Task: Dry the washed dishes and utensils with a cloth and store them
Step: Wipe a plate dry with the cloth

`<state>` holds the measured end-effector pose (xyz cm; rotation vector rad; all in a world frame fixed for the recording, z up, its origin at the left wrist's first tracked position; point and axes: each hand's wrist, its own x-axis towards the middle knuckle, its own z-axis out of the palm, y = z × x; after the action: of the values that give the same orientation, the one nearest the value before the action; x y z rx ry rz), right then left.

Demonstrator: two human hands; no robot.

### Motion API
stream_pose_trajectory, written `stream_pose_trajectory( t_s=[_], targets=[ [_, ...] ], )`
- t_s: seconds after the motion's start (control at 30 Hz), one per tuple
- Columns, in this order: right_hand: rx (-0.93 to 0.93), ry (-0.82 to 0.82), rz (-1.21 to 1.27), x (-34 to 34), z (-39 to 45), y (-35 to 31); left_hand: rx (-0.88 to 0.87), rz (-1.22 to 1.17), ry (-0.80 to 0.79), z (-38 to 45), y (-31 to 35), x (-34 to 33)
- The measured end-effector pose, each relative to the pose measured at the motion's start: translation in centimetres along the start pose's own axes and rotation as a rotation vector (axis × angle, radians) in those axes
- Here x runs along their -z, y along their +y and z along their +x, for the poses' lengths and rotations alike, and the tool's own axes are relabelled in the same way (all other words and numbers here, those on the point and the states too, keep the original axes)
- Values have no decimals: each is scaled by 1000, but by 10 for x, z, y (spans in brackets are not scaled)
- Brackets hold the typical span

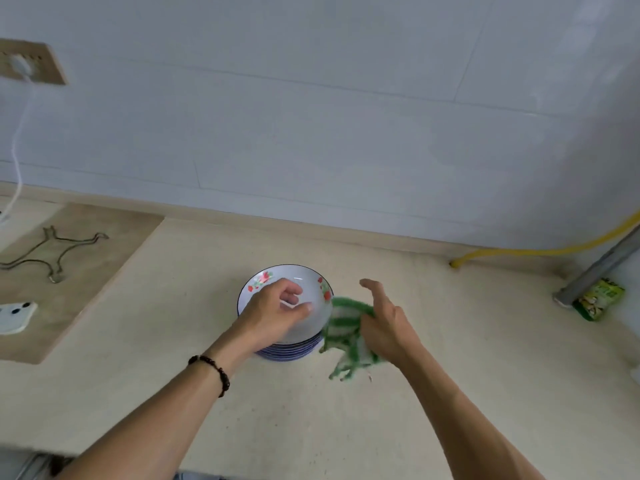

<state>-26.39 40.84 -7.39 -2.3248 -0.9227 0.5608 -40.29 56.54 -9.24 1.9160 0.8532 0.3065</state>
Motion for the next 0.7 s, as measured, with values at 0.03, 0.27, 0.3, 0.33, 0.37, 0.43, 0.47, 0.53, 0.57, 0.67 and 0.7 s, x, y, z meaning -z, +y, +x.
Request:
stream_pose_trajectory(
  t_s=[0.03, 0.27, 0.3, 0.33, 0.37, 0.43, 0.47, 0.53, 0.57, 0.67, 0.7],
  targets=[
    [-67, 26, 40, 2, 10, 6, 43, 49, 65, 5, -9, 0],
    [-195, -153, 88, -30, 89, 24, 372, 339, 375, 25, -55, 2],
    [-183, -185, 61, -38, 97, 24, 418, 345, 378, 27, -61, 3],
    [-178, -215, 16, -46, 105, 25, 458, 353, 372, 29, -69, 3],
    [-177, -232, -32, -52, 111, 26, 477, 367, 363, 29, -74, 4],
    [-172, -239, -94, -62, 119, 27, 485, 388, 372, 30, -81, 4],
    [-167, -249, -126, -67, 122, 28, 481, 388, 387, 32, -82, 3],
    [-141, -260, -151, -71, 126, 28, 473, 373, 407, 33, -81, 1],
    [-133, -258, -153, -72, 126, 27, 469, 369, 412, 33, -80, 1],
    [-118, -274, -172, -74, 127, 26, 463, 360, 424, 33, -78, 0],
    [-112, -277, -170, -74, 127, 26, 458, 347, 428, 31, -77, 0]
  ],
)
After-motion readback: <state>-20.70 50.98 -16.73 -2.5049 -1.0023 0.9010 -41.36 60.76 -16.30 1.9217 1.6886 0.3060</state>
